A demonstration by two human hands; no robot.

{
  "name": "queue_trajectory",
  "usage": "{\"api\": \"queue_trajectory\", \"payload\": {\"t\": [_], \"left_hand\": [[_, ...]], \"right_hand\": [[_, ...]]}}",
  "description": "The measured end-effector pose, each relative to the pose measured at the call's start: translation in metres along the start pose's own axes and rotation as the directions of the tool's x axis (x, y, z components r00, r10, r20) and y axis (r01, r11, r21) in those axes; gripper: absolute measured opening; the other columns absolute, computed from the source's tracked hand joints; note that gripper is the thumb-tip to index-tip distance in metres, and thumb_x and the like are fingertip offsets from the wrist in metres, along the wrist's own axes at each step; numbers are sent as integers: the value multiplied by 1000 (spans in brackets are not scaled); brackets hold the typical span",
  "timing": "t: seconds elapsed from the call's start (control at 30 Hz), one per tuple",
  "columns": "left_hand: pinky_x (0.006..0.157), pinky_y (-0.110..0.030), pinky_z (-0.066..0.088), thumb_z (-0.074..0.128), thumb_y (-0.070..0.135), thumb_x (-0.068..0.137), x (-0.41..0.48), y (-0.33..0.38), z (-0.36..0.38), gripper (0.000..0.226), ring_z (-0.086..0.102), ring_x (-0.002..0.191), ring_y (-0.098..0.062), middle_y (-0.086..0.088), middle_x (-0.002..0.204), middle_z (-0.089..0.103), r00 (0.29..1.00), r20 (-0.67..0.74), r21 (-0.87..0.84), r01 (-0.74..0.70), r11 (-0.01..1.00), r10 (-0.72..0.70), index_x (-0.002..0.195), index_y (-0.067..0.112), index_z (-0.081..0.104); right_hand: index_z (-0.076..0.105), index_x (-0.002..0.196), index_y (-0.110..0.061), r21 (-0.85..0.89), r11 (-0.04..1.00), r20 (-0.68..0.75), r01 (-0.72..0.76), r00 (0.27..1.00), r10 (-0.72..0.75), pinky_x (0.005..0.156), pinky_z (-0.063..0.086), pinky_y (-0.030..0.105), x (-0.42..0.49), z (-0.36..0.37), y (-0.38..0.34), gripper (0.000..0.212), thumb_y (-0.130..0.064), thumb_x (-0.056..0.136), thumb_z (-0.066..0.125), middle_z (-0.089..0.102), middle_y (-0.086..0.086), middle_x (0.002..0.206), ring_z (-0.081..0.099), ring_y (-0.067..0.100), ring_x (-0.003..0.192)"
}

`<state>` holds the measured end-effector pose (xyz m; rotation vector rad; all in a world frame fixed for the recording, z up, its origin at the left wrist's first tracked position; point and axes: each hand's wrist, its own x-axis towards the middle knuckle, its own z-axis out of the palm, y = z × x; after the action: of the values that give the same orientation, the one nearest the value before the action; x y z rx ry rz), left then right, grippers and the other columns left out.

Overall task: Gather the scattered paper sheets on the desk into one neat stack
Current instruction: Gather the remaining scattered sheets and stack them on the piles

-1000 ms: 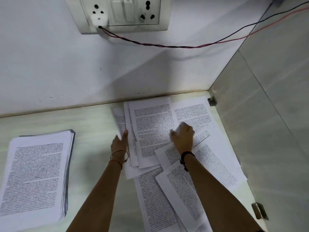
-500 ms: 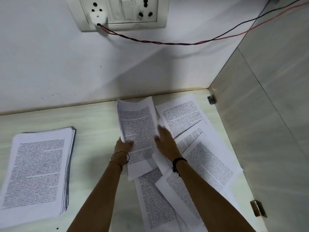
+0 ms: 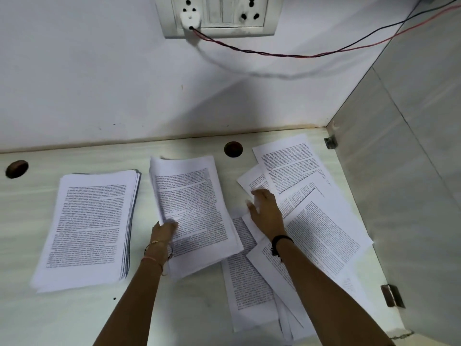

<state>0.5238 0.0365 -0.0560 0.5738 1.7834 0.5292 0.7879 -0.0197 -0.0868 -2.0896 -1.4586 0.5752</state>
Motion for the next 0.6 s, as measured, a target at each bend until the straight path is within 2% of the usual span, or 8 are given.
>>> {"api": "queue_trajectory", "payload": {"t": [0.07, 0.17, 0.23, 0.3, 0.37, 0.43, 0.53, 0.6], "left_hand": [[98, -37, 44, 57, -2, 86, -2, -12, -2, 38, 53, 98, -26, -17, 110, 56, 998, 51, -25, 33, 999, -32, 124, -4, 52], [103, -55, 40, 61, -1, 83, -5, -22, 1, 30, 57, 108, -37, -25, 119, 59, 995, 89, -30, 41, 999, -38, 113, 1, 58], [101, -51, 43, 60, -1, 83, -11, -21, 8, 25, 59, 104, -39, -22, 108, 61, 992, 124, 5, -6, 1000, 5, 108, 0, 59], [96, -43, 46, 59, -2, 83, -17, -15, 18, 28, 59, 97, -34, -21, 105, 60, 987, 155, 65, -64, 996, 53, 111, -4, 58], [97, -46, 46, 59, -2, 83, -20, -11, 29, 31, 60, 97, -34, -24, 113, 62, 980, 184, 99, -100, 990, 81, 114, -4, 58], [100, -48, 46, 60, 0, 82, -19, -7, 42, 36, 60, 105, -38, -23, 118, 61, 976, 193, 162, -136, 977, 104, 118, -3, 57], [101, -48, 45, 62, 2, 81, -16, -5, 57, 36, 59, 108, -39, -23, 119, 62, 969, 209, 230, -177, 957, 129, 118, -1, 58], [101, -49, 45, 62, 1, 81, -15, -6, 63, 36, 59, 108, -39, -23, 119, 62, 967, 214, 247, -192, 950, 140, 117, 0, 59]], "right_hand": [[51, 130, -6, -32, 998, -134, -51, 990, 46, 100, 45, 36, -12, 4, 4, 43, -27, 93, 56, 46, 13, 137, 40, 24, 128], [44, 134, -3, 102, 938, -316, -332, 883, 347, 97, 44, 38, -33, -5, 15, 48, -15, 89, 57, 39, 17, 142, 36, 28, 130], [42, 133, 0, 221, 848, -368, -481, 765, 529, 99, 45, 45, -49, -16, 24, 53, -6, 81, 54, 37, 22, 142, 36, 34, 129], [42, 132, 2, 239, 802, -395, -548, 699, 596, 104, 40, 51, -66, -26, 38, 60, 0, 74, 54, 37, 24, 142, 34, 38, 132], [40, 134, 5, 221, 750, -410, -624, 638, 652, 112, 29, 51, -84, -36, 53, 66, 4, 71, 60, 33, 26, 146, 28, 40, 136], [34, 138, 6, 211, 659, -416, -722, 543, 729, 114, 21, 51, -99, -45, 67, 77, -3, 70, 68, 28, 27, 149, 25, 41, 139], [27, 143, 2, 247, 444, -371, -861, 340, 864, 104, 32, 54, -116, -56, 71, 92, -26, 71, 77, 30, 25, 148, 31, 41, 134], [28, 141, 0, 295, 391, -352, -872, 281, 893, 98, 36, 54, -122, -60, 72, 91, -33, 73, 78, 35, 25, 142, 37, 41, 126]]}}
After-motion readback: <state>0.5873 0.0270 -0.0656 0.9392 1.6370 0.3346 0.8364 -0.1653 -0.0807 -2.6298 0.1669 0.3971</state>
